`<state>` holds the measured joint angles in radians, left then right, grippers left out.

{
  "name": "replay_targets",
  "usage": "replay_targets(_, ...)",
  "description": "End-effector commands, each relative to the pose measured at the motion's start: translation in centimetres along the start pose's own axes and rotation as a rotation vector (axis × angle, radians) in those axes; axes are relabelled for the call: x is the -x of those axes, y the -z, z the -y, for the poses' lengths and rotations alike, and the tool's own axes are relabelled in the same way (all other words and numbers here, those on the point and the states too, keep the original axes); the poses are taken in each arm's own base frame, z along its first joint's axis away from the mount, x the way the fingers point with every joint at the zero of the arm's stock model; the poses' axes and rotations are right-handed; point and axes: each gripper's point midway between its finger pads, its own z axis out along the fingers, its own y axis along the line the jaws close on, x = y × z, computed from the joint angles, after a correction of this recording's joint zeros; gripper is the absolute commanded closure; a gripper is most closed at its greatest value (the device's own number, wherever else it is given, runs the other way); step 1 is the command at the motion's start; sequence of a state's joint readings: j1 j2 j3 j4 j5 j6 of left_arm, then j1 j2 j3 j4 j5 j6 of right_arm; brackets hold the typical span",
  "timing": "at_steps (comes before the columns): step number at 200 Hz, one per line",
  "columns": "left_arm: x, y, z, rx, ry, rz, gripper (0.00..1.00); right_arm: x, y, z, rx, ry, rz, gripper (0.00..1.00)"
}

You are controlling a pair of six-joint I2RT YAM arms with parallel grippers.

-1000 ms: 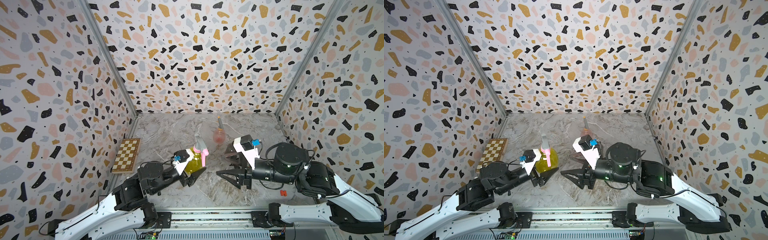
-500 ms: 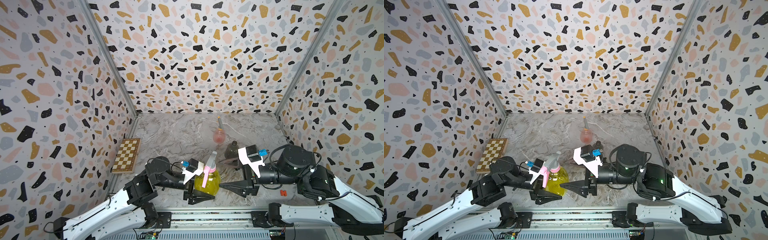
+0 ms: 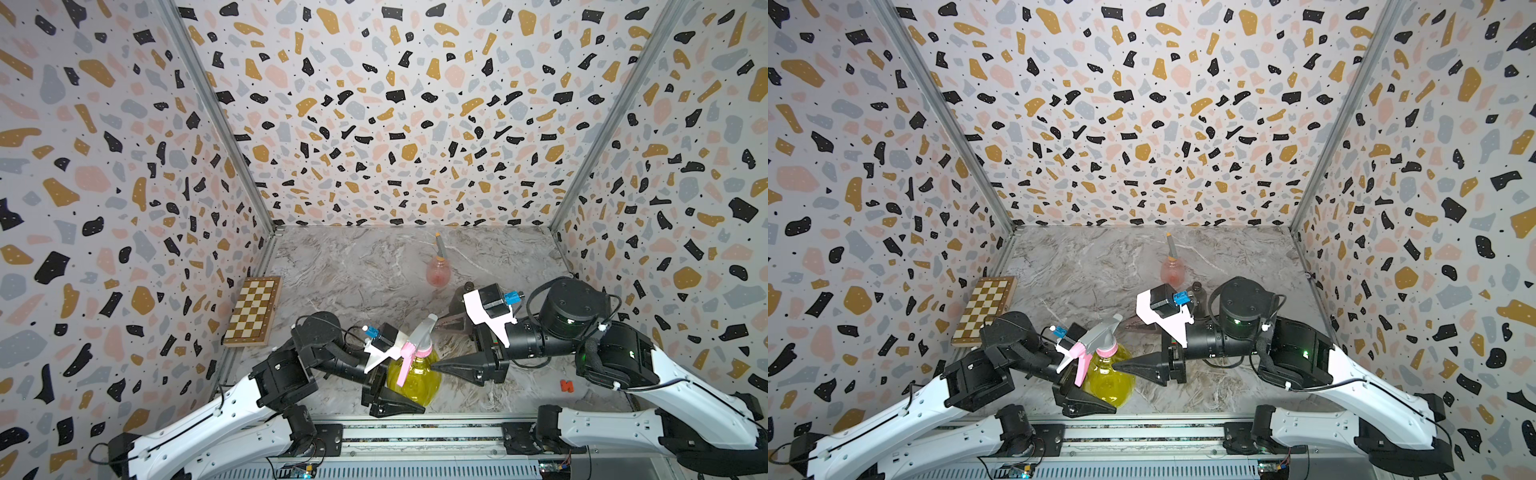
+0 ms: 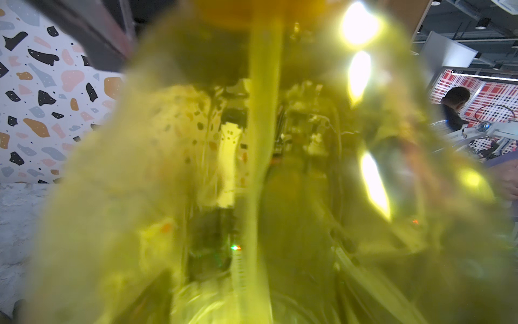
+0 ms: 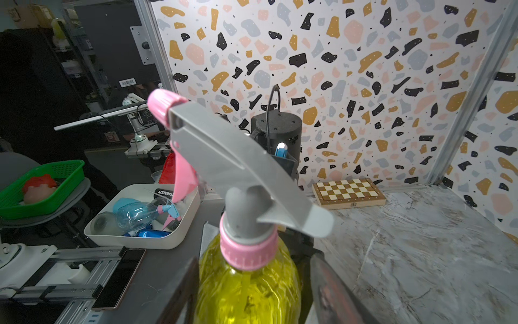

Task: Attach spray nozzles to spray bottles
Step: Screw the spray nozzle on the spray bottle.

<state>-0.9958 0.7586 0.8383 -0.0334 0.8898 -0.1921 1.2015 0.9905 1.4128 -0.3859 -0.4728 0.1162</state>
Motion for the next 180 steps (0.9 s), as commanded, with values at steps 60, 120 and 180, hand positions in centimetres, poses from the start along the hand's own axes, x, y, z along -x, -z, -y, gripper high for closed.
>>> replay_targets(60,1.3,0.5,0.7,-0.001,-0.068,0.016,1.00,2.4,0.2,-1.3,0.113,-0.001,0.058,0.44)
replay_targets(120,1.3,0.6,0.3,0.031,-0.074,0.019,1.00,2.1,-0.4,-1.2,0.129,-0.019,0.047,0.51)
replay_targets(180,1.4,0.6,-0.1,0.053,-0.078,0.019,1.00,1.8,-0.5,-1.1,0.126,-0.041,0.041,0.55)
